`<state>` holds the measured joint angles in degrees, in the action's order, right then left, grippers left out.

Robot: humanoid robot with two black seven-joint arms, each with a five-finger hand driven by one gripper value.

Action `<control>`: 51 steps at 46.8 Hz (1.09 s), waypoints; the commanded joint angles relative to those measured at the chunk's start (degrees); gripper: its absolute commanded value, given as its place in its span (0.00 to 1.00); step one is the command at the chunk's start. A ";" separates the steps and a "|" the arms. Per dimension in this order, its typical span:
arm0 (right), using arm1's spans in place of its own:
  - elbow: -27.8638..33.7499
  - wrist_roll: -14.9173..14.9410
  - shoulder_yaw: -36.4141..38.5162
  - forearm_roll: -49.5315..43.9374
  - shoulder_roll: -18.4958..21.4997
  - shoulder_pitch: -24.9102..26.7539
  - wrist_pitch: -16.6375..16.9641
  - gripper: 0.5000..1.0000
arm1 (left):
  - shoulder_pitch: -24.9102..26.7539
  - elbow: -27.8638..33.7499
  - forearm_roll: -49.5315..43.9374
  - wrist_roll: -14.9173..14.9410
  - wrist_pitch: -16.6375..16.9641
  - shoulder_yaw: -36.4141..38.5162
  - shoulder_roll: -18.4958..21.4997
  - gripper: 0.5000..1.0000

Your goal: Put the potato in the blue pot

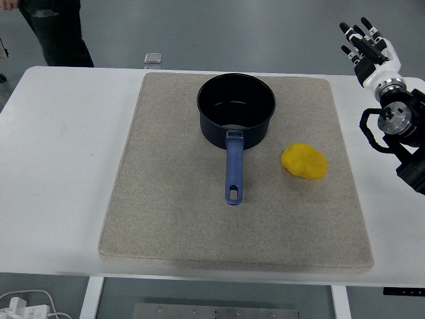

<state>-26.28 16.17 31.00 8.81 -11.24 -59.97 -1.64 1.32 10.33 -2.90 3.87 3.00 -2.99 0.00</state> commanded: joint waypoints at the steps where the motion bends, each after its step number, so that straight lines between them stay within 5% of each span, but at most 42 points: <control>1: 0.00 0.00 0.02 0.07 -0.01 -0.06 0.06 0.85 | 0.00 -0.31 0.00 0.08 -0.98 0.00 0.00 1.00; 13: -0.17 0.00 -0.06 -0.02 -0.62 0.11 1.73 0.85 | 0.00 -0.40 -0.09 0.08 -2.04 -0.08 0.00 1.00; 24: -2.45 0.18 -0.15 -7.13 -6.51 3.71 8.93 0.85 | 0.00 -0.49 -0.09 0.08 -2.04 0.00 0.00 1.00; 33: -14.31 0.09 -0.15 -14.33 -16.78 10.47 15.96 0.85 | 0.00 -0.40 -0.09 0.08 -2.04 0.00 0.00 1.00; 51: -38.75 0.97 -0.15 -30.16 -31.29 19.53 16.32 0.85 | 0.00 -0.40 0.00 0.08 -2.13 0.00 0.00 1.00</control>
<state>-61.26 17.06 30.87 -18.26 -40.86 -41.20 15.29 1.32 9.96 -2.90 3.95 0.88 -2.98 0.00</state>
